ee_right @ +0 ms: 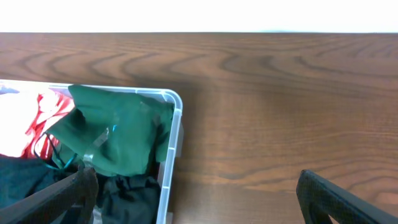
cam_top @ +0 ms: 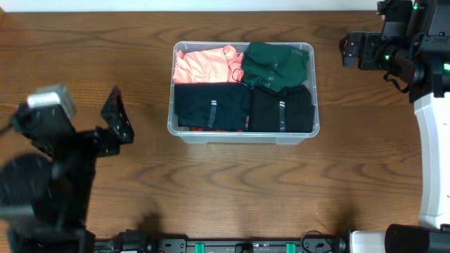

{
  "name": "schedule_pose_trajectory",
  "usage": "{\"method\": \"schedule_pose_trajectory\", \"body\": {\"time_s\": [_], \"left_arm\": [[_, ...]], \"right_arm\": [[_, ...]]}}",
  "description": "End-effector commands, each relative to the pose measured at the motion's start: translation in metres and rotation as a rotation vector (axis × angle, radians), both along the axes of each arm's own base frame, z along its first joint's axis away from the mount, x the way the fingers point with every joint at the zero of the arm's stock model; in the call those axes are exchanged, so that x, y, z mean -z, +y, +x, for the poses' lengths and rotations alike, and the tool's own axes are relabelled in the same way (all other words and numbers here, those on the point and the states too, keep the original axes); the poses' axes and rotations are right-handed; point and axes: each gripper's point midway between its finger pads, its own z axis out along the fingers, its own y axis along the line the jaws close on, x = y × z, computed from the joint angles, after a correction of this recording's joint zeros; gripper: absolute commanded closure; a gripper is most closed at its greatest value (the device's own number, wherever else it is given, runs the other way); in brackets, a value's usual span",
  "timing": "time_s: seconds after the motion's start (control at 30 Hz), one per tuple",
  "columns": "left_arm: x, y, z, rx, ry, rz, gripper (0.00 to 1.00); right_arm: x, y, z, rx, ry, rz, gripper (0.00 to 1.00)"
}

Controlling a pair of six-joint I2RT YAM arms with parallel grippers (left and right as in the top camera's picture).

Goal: Pack container

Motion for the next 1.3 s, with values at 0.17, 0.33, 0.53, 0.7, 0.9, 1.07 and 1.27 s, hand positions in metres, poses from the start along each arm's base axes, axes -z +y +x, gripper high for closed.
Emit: {"method": "schedule_pose_trajectory", "body": {"time_s": [0.17, 0.33, 0.53, 0.7, 0.9, 1.07, 1.27], "left_arm": [[0.074, -0.022, 0.007, 0.124, -0.184, -0.032, 0.02], [0.127, -0.023, 0.009, 0.133, -0.186, -0.033, 0.02], [0.167, -0.023, 0.006, 0.132, -0.188, -0.032, 0.02], [0.188, -0.025, 0.001, 0.138, -0.196, -0.032, 0.02], [0.212, -0.026, 0.001, 0.143, -0.180, -0.033, 0.02], [0.226, -0.025, 0.001, 0.135, -0.167, -0.033, 0.02], [0.241, -0.025, 0.001, 0.134, -0.145, -0.029, 0.02]], "right_arm": [[0.003, -0.001, 0.001, 0.012, 0.011, 0.009, 0.01], [0.003, -0.001, 0.001, 0.012, 0.011, 0.009, 0.01], [0.003, -0.001, 0.001, 0.012, 0.011, 0.009, 0.01], [0.003, -0.001, 0.001, 0.012, 0.011, 0.009, 0.01], [0.003, -0.001, 0.001, 0.012, 0.011, 0.009, 0.01], [0.003, -0.001, 0.001, 0.012, 0.011, 0.009, 0.01], [0.003, -0.001, 0.001, 0.012, 0.011, 0.008, 0.01]]}}
